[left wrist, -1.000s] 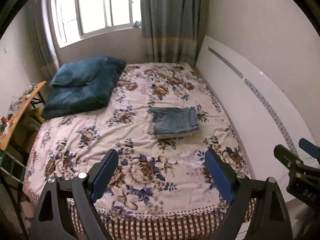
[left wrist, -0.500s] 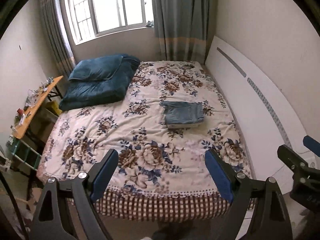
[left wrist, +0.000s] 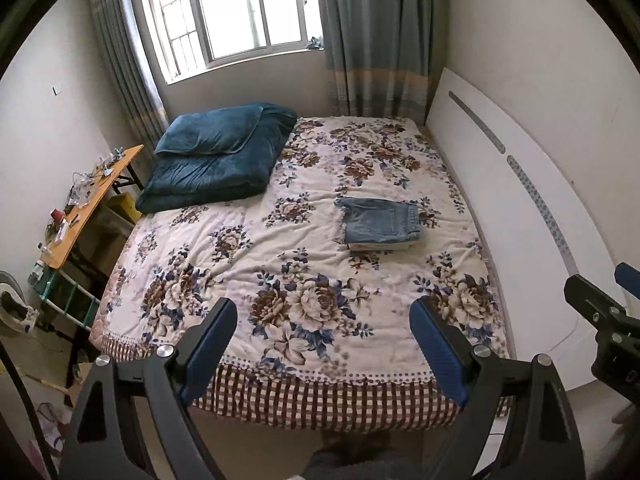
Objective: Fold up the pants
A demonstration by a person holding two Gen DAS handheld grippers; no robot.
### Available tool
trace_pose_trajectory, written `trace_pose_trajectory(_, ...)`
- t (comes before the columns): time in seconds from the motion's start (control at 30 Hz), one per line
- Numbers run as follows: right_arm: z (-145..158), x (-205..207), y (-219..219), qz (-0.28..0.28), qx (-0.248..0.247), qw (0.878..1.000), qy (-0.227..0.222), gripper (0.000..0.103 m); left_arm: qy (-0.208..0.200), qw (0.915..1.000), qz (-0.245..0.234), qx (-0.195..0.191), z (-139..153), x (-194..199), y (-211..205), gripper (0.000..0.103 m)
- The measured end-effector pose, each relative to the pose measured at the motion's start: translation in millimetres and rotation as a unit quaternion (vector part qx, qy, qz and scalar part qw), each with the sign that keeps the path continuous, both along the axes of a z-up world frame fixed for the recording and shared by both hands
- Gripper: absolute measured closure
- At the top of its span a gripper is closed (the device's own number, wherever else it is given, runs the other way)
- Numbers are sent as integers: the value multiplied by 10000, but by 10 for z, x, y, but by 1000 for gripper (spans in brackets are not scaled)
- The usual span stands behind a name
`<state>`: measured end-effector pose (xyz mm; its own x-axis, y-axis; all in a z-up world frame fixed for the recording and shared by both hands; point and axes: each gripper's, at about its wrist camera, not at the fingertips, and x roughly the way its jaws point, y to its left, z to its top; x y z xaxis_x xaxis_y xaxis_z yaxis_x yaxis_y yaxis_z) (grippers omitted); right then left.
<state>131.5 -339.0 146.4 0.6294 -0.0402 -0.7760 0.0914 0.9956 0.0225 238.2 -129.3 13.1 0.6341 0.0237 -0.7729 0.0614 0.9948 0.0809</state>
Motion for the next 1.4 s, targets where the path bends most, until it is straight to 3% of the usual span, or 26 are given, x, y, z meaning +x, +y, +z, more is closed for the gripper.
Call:
trace_pose_trajectory(0.43,45,-5,-4,-37,-94,9999,6,9,-25,9998,20,-210,54,-5,59,15)
trace_pose_trajectory(0.5,38,2,3,-23,-71,10000,37,8,-6,9998,12,-194,47,2,64,5)
trace_pose_trajectory(0.7,0,27,52,70,-102,9998,132,7,-73,9998,-11,-174,49,1,63,1)
trace_pose_trajectory(1.4,25,198,66,112,-118,9998,144,5,-98,9996,41,-270,107,62,146,1)
